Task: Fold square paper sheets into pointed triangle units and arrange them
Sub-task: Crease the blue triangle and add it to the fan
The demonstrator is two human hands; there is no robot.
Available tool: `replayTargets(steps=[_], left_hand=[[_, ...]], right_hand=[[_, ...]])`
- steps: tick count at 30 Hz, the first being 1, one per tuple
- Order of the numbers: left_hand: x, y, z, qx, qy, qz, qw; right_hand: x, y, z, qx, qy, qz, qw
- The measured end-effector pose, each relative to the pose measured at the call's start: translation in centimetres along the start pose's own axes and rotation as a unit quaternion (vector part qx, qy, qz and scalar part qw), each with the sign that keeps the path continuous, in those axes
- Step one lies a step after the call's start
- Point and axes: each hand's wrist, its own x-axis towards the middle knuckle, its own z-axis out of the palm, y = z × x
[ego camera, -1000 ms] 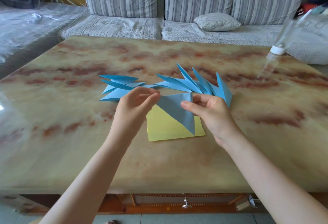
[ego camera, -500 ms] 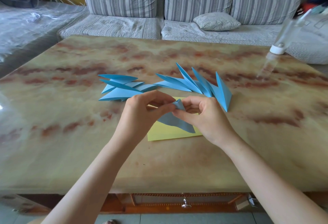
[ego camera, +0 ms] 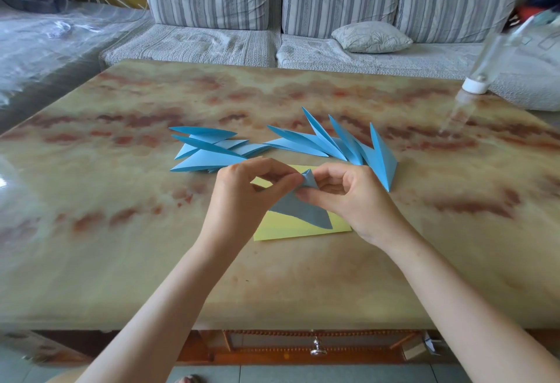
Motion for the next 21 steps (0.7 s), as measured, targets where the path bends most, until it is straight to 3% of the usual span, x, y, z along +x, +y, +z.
replayTargets(steps=[5,9,21], left_hand=[[0.1,-0.1,-0.2,-0.003,-0.035,0.003,0.999],[0.1,0.0,-0.5,0.013,-0.070,-0.005,0.997],[0.2,0.2,-1.1,0.023,-0.116,-0.018,0.993]], right_hand=[[0.4,-0.5,-1.9,0.012,-0.019,-0.052,0.998],[0.7,0.0,-2.4,-0.048,-0.037,-0.093,0.994],[0.5,-0.4,-2.5,-0.029,-0.108,-0.052,0.992]])
